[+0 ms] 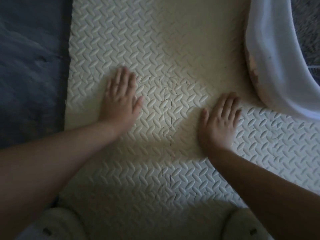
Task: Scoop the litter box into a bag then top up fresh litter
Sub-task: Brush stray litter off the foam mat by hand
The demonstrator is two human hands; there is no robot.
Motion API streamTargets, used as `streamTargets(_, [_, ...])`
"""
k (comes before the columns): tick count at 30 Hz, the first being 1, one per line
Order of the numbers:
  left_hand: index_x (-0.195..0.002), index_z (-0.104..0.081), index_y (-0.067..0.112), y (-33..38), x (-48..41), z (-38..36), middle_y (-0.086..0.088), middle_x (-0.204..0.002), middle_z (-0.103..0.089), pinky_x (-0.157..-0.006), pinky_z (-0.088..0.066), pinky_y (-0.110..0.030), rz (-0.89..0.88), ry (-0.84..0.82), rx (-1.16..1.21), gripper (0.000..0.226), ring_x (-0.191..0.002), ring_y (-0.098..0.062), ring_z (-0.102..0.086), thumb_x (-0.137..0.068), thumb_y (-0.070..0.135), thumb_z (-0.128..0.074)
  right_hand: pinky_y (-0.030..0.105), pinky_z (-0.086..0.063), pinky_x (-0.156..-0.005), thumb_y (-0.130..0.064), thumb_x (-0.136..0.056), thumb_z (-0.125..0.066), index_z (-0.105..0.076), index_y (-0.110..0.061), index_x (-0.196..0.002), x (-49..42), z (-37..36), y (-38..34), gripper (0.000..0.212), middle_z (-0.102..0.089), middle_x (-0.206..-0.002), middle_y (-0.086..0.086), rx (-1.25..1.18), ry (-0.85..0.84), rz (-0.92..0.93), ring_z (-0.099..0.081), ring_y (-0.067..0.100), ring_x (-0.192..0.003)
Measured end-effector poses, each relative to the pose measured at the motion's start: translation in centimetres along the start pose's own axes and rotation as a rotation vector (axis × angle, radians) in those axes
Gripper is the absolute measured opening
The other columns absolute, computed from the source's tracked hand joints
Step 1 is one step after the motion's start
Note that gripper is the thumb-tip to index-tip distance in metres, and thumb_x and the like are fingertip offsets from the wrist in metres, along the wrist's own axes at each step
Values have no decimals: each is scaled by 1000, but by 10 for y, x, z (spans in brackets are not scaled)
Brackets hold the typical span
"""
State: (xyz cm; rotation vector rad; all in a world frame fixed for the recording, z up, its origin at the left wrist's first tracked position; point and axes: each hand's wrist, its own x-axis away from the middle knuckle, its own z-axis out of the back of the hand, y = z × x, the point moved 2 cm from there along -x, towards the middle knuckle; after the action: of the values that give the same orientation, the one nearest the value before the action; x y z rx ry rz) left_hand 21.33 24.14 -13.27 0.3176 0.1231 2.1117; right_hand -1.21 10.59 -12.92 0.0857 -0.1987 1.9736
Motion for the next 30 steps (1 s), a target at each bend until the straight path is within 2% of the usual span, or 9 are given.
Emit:
streamTargets(3, [-150, 8, 12, 42, 2, -12, -8, -159, 12, -119, 6, -40, -87, -22, 34, 69, -146, -20, 17, -94, 49, -1, 45, 4, -119, -46, -98, -11, 2, 1, -148, 1, -2, -22, 70, 6, -157, 19, -19, 11, -30, 12, 30, -145])
streamTargets(8, [-151, -5, 10, 74, -6, -14, -8, -160, -3, -120, 4, -35, -164, -22, 233, 71, -148, -20, 4, -93, 50, -7, 48, 6, -118, -41, -98, -13, 7, -1, -148, -1, -9, -63, 67, 10, -157, 17, -52, -8, 54, 15, 30, -144])
streamTargets(11, [-148, 7, 14, 76, -3, -12, -5, -160, 2, -119, 3, -31, -318, -64, 331, 68, -146, -13, 8, -93, 50, -12, 47, 6, -118, -42, -99, -18, 8, -4, -149, 2, -11, -67, 67, 12, -157, 15, 9, -24, 219, 17, 29, -144])
streamTargets(14, [-147, 9, 15, 65, -1, -5, -6, -160, 2, -120, -3, -36, -410, -47, 396, 69, -147, -16, 5, -95, 46, -24, 42, 1, -119, -41, -99, -27, -13, -9, -151, -1, -3, -59, 62, -3, -159, 12, -146, -50, 391, 7, 26, -146])
streamTargets(18, [-152, 0, 20, 31, 0, 14, 2, -161, 1, -120, -11, -37, -165, 52, 586, 65, -147, -10, 0, -98, 42, -29, 41, -34, -109, -29, -92, -53, -56, -14, -130, -19, 18, -41, 40, -50, -138, 2, -459, 63, 429, -38, 21, -132])
streamTargets(20, [-149, -27, 26, 18, -6, 25, 7, -156, -25, -115, -23, -26, 71, 77, 799, 52, -142, -4, -23, -98, 39, -34, 39, -42, -100, -31, -87, -61, -65, -18, -119, -30, 19, -40, 35, -57, -125, -3, -485, 72, 406, -44, 18, -121])
streamTargets(23, [-115, -63, 21, 12, -24, 39, 6, -115, -67, -94, -45, -21, 413, 89, 1302, 37, -110, -4, -60, -96, 40, -37, 39, -43, -96, -37, -80, -69, -73, -25, -104, -40, 18, -46, 26, -57, -113, -6, -529, 78, 350, -44, 16, -113])
streamTargets(27, [-116, -62, 5, 10, -43, 51, -9, -111, -70, -95, -50, -32, 594, -89, 1938, 47, -105, -19, -67, -101, 34, -29, 43, -44, -93, -40, -77, -71, -75, -29, -92, -39, 15, -51, 19, -57, -109, -7, -578, 128, 316, -44, 17, -110])
streamTargets(30, [-126, -56, 2, 13, -45, 52, -12, -124, -64, -102, -45, -38, 578, -202, 2189, 54, -114, -25, -62, -100, 38, -26, 38, -43, -93, -41, -76, -72, -75, -30, -88, -37, 13, -56, 16, -58, -108, -8, -579, 163, 269, -45, 16, -109])
